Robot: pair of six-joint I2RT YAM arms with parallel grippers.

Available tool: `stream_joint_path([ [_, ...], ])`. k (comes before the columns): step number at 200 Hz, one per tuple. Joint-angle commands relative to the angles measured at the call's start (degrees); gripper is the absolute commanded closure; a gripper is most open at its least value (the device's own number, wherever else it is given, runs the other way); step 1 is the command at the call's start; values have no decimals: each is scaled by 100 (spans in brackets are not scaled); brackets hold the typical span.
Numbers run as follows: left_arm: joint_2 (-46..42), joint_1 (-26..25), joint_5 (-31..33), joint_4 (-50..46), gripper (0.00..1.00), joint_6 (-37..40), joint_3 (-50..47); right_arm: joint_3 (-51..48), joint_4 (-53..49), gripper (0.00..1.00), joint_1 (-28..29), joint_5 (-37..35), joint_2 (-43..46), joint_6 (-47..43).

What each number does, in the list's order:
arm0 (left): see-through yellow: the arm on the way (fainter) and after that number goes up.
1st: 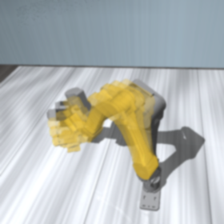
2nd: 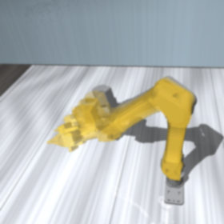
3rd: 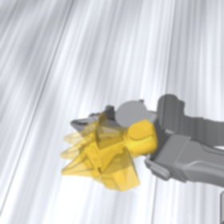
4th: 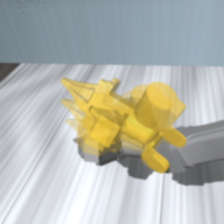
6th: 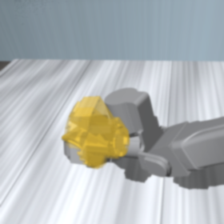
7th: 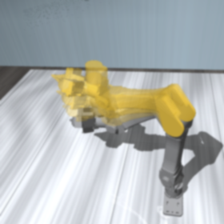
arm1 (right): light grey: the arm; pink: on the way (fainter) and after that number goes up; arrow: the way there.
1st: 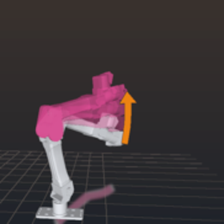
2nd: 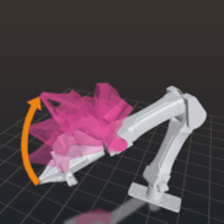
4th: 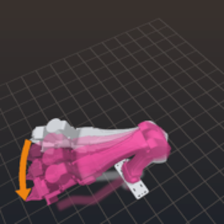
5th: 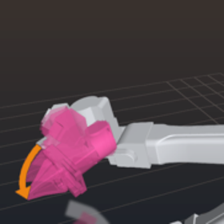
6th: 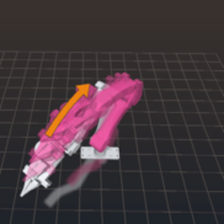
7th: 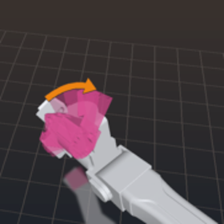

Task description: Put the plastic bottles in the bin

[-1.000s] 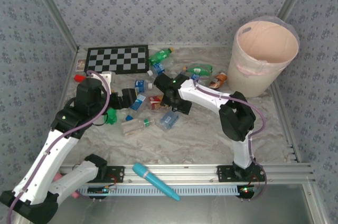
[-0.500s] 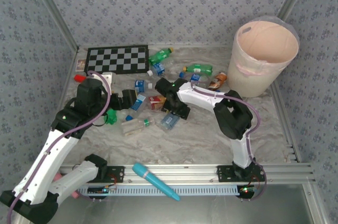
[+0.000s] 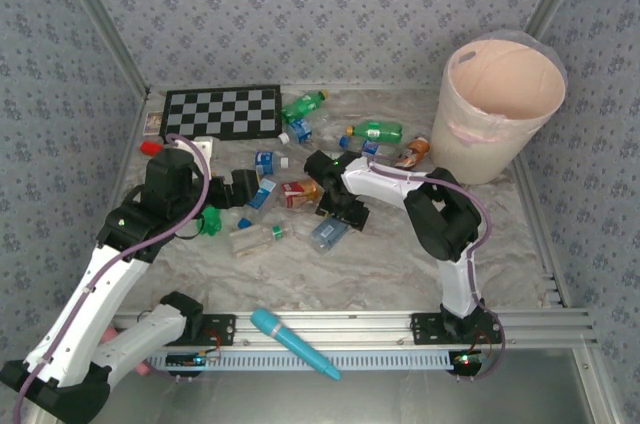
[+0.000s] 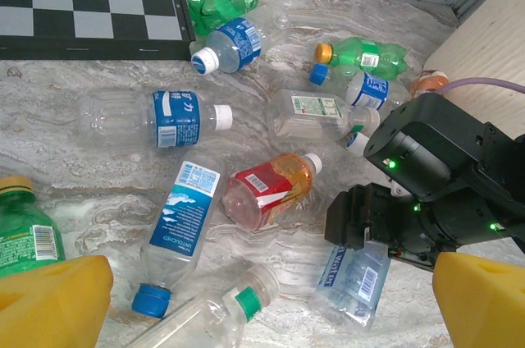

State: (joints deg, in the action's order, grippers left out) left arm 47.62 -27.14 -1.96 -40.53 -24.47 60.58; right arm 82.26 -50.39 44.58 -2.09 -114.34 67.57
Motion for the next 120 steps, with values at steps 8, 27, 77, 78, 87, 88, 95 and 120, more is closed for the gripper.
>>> stream_joint_path([
  [8, -76, -29, -68, -56, 0, 48, 28, -34, 20, 24, -2, 67, -78, 63],
  [27, -101, -29, -68, -79, 0, 56, 33, -22, 42, 27, -2, 39, -71, 63],
  [77, -108, -23, -58, -69, 0, 63, 18, 367, -248, 40, 84, -346, -18, -59],
  [78, -106, -26, -59, -64, 0, 64, 21, 373, -255, 40, 90, -350, -18, -68],
  [87, -90, -29, -64, -51, 0, 69, 35, 451, -338, 40, 106, -413, -5, -111],
  [88, -88, -29, -61, -51, 0, 72, 34, 454, -348, 40, 109, -418, -2, -112],
  [95, -77, -29, -66, -42, 0, 82, 45, 495, -406, 41, 124, -439, 15, -122],
  [120, -32, -29, -59, -3, 0, 87, 60, 511, -415, 46, 152, -549, 184, -143],
])
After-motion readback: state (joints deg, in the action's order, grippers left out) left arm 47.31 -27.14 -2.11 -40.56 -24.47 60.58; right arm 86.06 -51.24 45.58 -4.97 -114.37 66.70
